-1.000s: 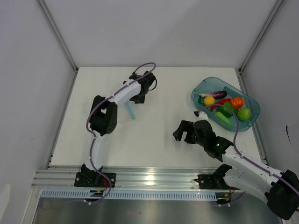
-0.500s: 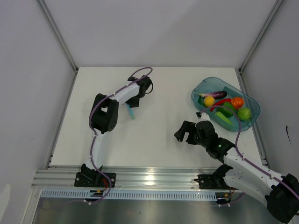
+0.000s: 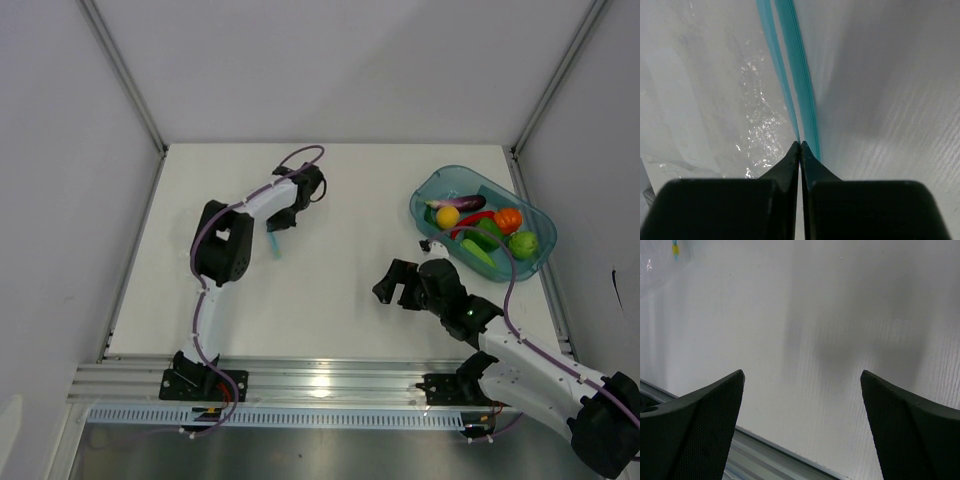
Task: Place the food in the zip-top bag and seal the zipper
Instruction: Pick up the zipper food storage bag at the center of the board.
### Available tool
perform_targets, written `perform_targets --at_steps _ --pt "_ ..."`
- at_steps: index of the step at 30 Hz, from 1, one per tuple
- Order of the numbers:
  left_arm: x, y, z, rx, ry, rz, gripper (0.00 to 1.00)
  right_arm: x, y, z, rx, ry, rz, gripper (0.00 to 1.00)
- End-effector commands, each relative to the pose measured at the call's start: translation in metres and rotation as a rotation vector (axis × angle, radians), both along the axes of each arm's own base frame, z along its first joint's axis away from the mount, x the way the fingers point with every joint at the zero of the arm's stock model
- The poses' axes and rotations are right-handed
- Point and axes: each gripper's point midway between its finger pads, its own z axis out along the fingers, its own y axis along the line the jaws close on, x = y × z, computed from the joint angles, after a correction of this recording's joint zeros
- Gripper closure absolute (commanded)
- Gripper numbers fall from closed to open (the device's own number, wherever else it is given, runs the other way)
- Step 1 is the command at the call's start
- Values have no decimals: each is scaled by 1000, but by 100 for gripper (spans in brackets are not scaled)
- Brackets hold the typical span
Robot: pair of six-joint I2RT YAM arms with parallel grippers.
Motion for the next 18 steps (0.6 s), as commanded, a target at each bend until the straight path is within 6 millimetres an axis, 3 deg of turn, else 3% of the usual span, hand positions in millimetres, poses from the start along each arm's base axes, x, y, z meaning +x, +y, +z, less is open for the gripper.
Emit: perform_targets --at_steps 1,3,6,7,9,10,11,13,18 --pt "4 1 23 -55 -66 24 99 1 2 3 16 -2 -5 0" --pt "-4 1 17 -69 -51 28 99 0 3 2 15 8 -5 1" --pt "-6 -14 36 -182 -116 9 99 1 3 5 21 12 -10 1" --pt "-22 -11 41 -207 -115 -5 100 1 5 6 25 11 -4 1" --pt "-36 -32 43 -309 -131 -64 99 2 5 8 30 13 -8 1" --pt "-47 -36 57 -354 -157 -89 99 3 7 9 36 15 -1 1" --pt "-63 -49 56 -402 -136 -131 99 3 10 11 46 15 1 0" --pt "-78 -65 76 -490 -181 -187 99 5 14 13 60 24 4 1" --pt "-134 -119 91 -774 -157 -325 99 6 35 25 167 43 37 1"
